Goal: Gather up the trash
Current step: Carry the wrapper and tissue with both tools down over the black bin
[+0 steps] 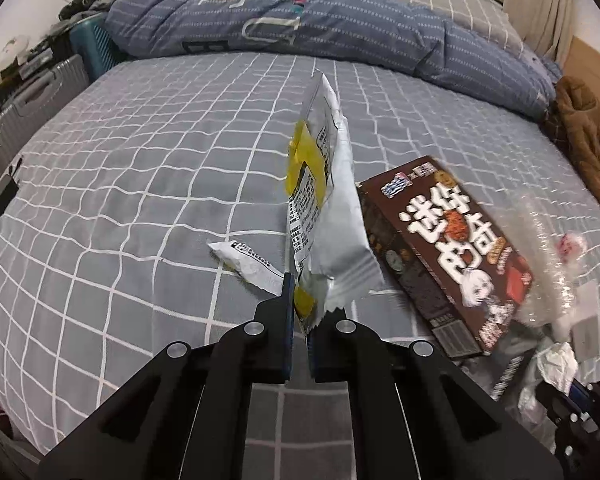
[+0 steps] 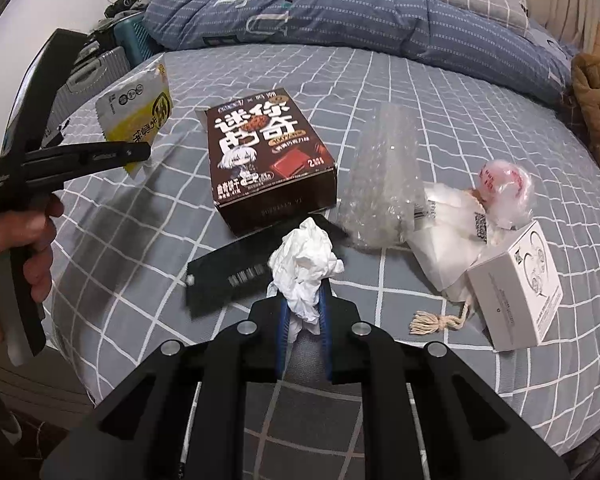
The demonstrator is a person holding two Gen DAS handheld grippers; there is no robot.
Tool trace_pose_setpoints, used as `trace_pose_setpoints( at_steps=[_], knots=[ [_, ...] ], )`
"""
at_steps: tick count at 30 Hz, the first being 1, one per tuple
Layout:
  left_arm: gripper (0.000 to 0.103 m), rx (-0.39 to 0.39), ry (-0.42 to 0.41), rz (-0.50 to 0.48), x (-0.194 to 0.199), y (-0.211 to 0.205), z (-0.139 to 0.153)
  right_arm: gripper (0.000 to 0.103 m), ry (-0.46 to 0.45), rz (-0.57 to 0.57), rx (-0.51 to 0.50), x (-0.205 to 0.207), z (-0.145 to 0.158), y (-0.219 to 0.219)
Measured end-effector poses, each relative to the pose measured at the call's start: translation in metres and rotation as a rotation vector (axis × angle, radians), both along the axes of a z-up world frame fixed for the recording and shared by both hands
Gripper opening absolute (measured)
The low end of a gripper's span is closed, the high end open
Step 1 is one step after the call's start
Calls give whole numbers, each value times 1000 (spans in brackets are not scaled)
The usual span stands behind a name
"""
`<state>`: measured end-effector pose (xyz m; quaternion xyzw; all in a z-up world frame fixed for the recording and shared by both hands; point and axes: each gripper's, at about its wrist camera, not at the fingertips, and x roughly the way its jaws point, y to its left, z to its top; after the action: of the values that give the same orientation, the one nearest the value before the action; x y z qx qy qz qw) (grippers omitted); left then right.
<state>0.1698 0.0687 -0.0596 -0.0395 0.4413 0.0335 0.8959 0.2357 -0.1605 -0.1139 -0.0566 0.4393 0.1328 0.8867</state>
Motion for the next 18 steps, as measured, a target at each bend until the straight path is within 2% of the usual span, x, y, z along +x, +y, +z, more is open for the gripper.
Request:
trace_pose_setpoints(
  at_steps=[7, 18],
  knots=[
    [4, -33, -44, -9, -18, -4, 18, 12, -25, 4, 18, -5, 11, -2],
    [5, -38, -100, -49, -56, -25, 42, 12, -91, 6, 37, -16, 36, -10]
  ],
)
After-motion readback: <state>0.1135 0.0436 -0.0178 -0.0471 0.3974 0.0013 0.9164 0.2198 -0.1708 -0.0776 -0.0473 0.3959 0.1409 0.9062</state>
